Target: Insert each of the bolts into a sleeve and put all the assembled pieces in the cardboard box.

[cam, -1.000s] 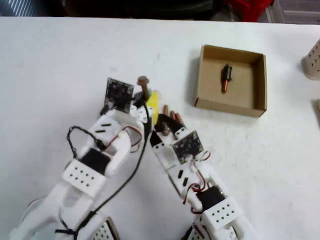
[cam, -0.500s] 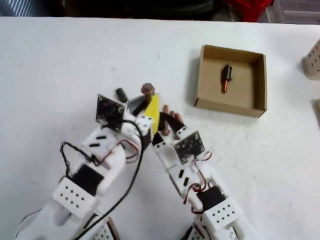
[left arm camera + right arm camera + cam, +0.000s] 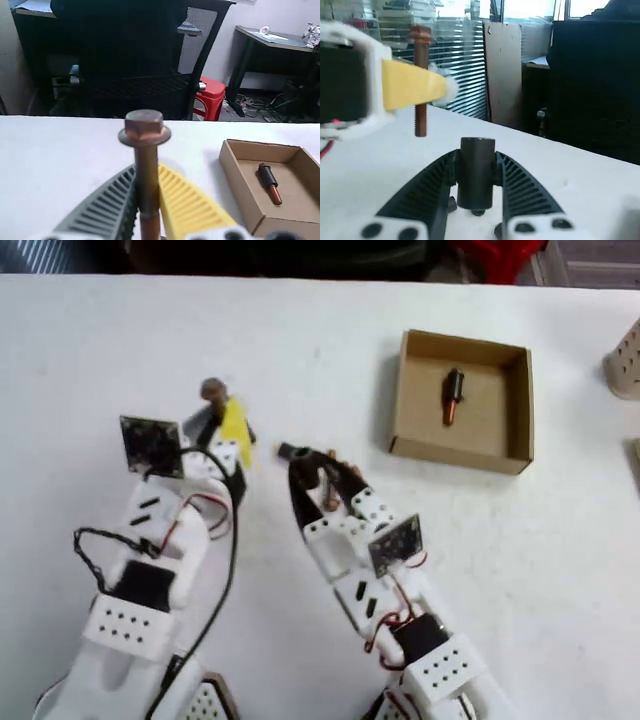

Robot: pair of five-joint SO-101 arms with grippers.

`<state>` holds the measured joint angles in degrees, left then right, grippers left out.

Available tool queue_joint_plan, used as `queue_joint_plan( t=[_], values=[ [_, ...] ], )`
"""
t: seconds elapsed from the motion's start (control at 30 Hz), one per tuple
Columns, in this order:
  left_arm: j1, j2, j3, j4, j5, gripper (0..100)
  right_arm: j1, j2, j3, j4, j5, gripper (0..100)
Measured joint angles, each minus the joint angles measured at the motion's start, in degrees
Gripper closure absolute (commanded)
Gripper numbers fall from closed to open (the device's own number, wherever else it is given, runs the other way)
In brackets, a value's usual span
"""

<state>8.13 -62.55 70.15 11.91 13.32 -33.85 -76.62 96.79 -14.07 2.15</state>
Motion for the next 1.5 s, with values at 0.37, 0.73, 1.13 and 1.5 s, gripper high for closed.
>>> queue_joint_plan(
  t=[0.37, 0.73, 1.13, 1.5],
  values=[
    [-3.2, 0.0, 1.6, 9.0, 2.9, 98, -0.9, 0.0, 0.0, 12.3, 1.2, 98.1],
    [-7.1, -0.2, 8.3, 15.6, 3.1, 98, 0.7, 0.0, -8.5, 46.5, -2.8, 98.2],
    [0.1, 3.7, 8.3, 24.2, 3.1, 98, 6.5, 11.7, -20.7, 62.3, -4.4, 98.1],
    [0.1, 26.6, -0.1, 23.5, 3.1, 98, 17.6, 52.7, -42.9, 66.5, -4.5, 98.0]
  ],
)
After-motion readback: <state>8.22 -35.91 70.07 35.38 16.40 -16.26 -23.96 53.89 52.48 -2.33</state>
